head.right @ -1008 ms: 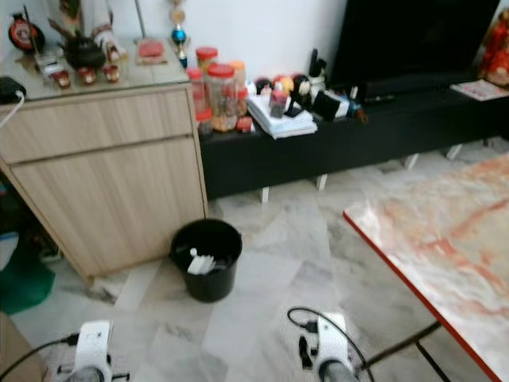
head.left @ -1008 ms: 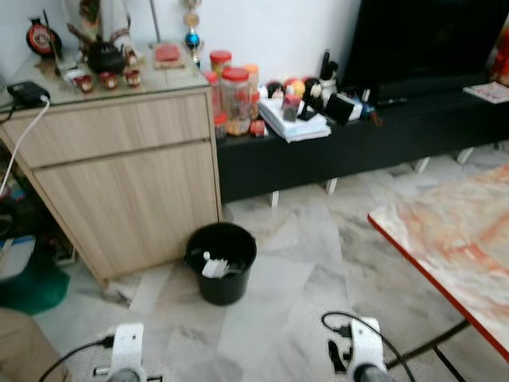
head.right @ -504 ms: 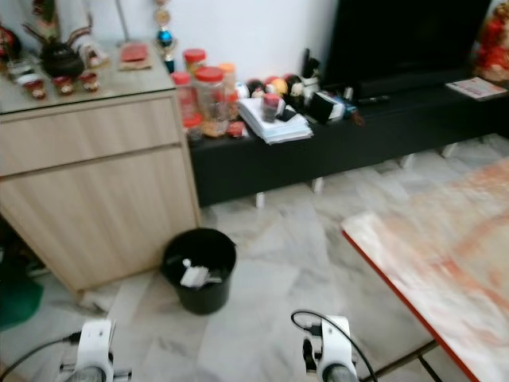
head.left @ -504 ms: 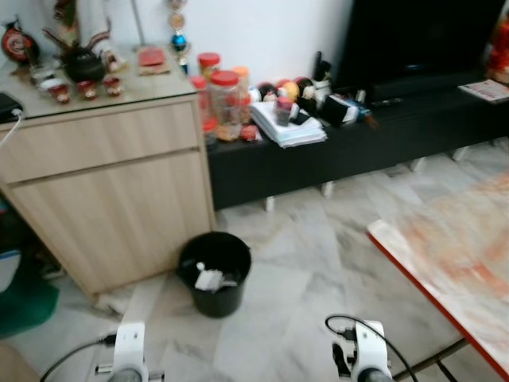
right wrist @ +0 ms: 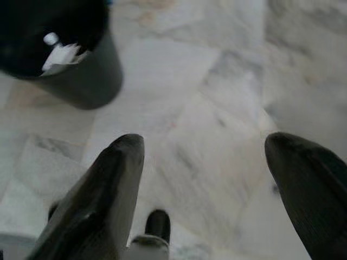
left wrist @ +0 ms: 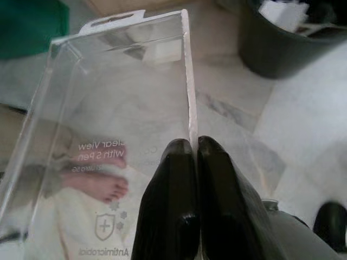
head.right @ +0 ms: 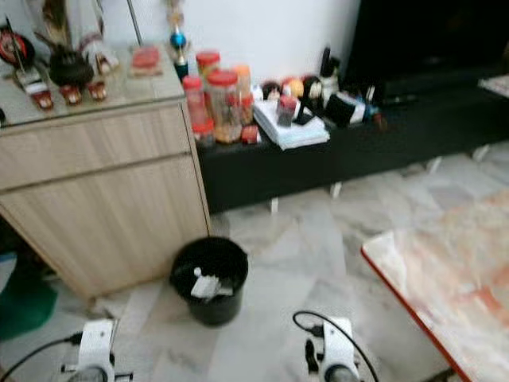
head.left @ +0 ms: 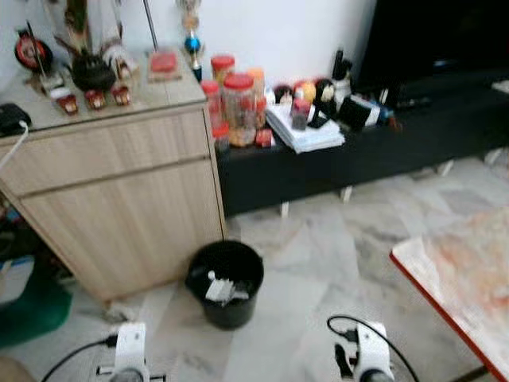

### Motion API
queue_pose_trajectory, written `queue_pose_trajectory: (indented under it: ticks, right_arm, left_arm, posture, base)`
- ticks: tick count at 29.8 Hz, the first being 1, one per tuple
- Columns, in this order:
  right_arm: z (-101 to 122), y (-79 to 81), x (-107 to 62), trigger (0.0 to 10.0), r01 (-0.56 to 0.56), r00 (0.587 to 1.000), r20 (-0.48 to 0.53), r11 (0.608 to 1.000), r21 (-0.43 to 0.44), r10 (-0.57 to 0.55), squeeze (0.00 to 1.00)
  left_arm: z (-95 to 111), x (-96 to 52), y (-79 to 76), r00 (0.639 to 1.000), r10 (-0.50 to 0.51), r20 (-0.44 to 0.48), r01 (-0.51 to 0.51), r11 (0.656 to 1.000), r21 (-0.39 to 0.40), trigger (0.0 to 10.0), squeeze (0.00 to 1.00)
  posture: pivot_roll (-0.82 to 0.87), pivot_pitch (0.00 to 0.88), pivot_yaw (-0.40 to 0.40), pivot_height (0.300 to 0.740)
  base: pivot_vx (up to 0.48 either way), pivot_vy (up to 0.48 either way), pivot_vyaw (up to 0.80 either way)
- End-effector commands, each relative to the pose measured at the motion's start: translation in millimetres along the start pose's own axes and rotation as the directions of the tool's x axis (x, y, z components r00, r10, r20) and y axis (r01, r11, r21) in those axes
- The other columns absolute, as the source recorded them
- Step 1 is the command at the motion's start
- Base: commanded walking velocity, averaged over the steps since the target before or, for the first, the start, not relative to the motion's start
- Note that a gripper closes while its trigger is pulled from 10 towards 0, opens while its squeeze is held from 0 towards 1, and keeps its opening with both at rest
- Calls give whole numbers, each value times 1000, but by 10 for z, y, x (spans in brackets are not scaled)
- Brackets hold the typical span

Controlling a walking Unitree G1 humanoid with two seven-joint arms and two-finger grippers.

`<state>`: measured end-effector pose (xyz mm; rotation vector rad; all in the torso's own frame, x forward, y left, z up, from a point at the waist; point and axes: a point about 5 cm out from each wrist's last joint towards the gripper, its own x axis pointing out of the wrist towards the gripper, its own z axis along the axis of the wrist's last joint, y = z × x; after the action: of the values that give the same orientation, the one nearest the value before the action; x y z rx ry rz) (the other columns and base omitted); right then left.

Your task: Picking trash to rubbish bin

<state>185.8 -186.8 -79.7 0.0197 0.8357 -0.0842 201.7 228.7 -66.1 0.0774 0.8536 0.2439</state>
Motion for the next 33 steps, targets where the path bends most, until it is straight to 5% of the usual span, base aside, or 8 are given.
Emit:
queue_pose_trajectory:
  ticks: [1, 26, 33]
  right_arm:
    - [77, 124, 25, 10000, -26, 999, 25, 1000, 2, 26, 0]
    - [70, 118, 25, 10000, -23, 1000, 19, 999, 34, 22, 0]
    - [93, 133, 31, 10000, -29, 999, 26, 999, 20, 29, 0]
  left_arm:
    - [-78, -13, 113, 999, 26, -29, -26, 999, 19, 10000, 0]
    - [-63, -10, 102, 999, 24, -23, -24, 1000, 19, 10000, 0]
    - [-45, -6, 110, 1000, 25, -20, -24, 999, 21, 10000, 0]
  posture:
    - [-24, 18, -6, 740]
    - [-24, 10, -3, 740]
    - [-22, 4, -4, 740]
  base:
    - [326, 0, 731]
    - [326, 0, 123]
    - [325, 0, -473]
